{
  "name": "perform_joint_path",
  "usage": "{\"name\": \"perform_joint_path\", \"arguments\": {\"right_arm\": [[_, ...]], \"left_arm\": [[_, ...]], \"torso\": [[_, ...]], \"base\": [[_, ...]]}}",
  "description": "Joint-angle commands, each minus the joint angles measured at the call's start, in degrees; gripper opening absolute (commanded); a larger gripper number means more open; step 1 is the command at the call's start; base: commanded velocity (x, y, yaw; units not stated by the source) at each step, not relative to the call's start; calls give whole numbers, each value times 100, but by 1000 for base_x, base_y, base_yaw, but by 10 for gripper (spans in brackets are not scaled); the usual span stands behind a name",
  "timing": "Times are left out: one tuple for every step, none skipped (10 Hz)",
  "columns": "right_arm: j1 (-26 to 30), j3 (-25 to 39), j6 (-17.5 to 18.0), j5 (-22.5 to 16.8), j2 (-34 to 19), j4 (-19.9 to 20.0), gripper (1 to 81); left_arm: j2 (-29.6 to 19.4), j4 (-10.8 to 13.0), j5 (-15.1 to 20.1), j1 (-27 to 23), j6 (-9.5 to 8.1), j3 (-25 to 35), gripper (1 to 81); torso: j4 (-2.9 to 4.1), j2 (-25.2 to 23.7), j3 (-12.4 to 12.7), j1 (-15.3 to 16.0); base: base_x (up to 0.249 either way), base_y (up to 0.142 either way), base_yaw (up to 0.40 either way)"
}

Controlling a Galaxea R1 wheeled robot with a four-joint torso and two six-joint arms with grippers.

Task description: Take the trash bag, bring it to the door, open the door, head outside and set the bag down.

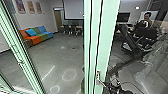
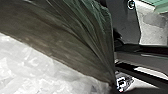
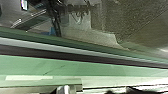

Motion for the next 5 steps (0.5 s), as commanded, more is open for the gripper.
{"name": "perform_joint_path", "arguments": {"right_arm": [[-371, -357, -273, -1565, -208, 468, 811], [-248, -357, -264, -1600, -279, 486, 811], [-160, -410, -264, -1697, -323, 548, 811], [-72, -488, -264, -1731, -341, 565, 811], [-10, -533, -256, -1741, -367, 583, 811]], "left_arm": [[-73, -55, 438, -292, -6, 28, 10], [-81, -55, 429, -283, -6, 27, 10], [-108, -64, 429, -274, -6, 27, 10], [-117, -64, 429, -274, -6, 27, 10], [-117, -64, 429, -274, -6, 27, 10]], "torso": [[0, 0, 7, 0], [0, -2, -24, -5], [0, 0, -11, -2], [0, 0, -11, -2], [0, 0, -13, 0]], "base": [[0, 0, 0], [0, 0, 0], [0, 0, 0], [0, 0, 0], [0, 0, 0]]}}
